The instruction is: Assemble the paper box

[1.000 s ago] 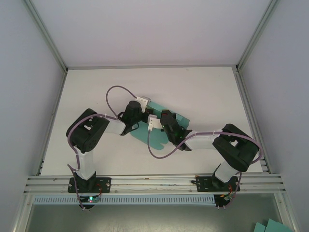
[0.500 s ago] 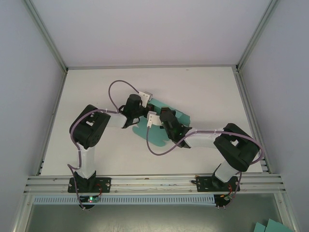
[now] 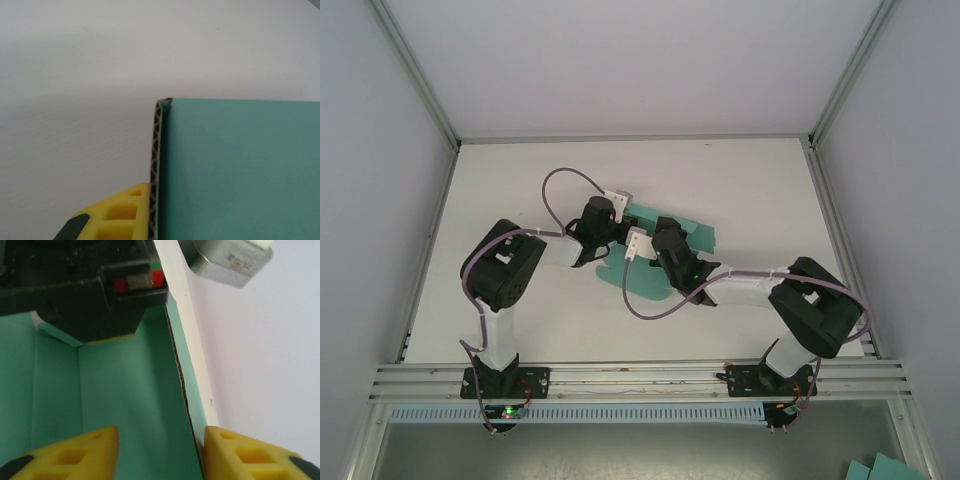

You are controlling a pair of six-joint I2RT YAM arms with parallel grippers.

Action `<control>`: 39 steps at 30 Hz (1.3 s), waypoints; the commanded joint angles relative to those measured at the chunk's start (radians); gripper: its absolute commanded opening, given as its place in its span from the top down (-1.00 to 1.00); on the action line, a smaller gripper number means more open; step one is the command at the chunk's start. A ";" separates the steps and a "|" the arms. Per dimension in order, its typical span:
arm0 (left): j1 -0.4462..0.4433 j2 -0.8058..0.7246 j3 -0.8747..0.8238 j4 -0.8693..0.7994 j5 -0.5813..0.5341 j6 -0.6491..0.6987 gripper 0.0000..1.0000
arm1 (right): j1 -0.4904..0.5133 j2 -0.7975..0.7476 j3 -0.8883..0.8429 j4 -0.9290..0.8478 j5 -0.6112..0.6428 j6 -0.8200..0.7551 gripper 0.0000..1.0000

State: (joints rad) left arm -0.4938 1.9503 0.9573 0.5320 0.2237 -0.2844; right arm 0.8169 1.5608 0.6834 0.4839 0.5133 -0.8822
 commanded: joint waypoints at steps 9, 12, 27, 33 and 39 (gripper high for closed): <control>0.048 -0.199 -0.111 -0.040 0.051 -0.094 1.00 | -0.119 -0.465 -0.027 -0.439 -0.216 0.432 -0.96; 0.049 -0.242 -0.118 -0.047 0.103 -0.100 1.00 | -0.179 -0.492 -0.021 -0.463 -0.369 0.530 -0.96; 0.052 -0.278 -0.041 -0.207 0.114 -0.144 1.00 | -0.279 -0.456 0.048 -0.365 -0.690 0.813 0.61; 0.052 -0.272 -0.014 -0.264 0.003 -0.171 1.00 | -0.275 -0.468 0.074 -0.452 -0.612 0.841 1.00; 0.053 -0.178 0.183 -0.652 -0.308 -0.275 1.00 | -0.238 -0.471 0.078 -0.459 -0.547 0.818 1.00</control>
State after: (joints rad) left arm -0.4793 1.7157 1.0695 0.1375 0.2390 -0.4419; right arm 0.5598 1.1133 0.7429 0.0418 -0.0849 -0.0727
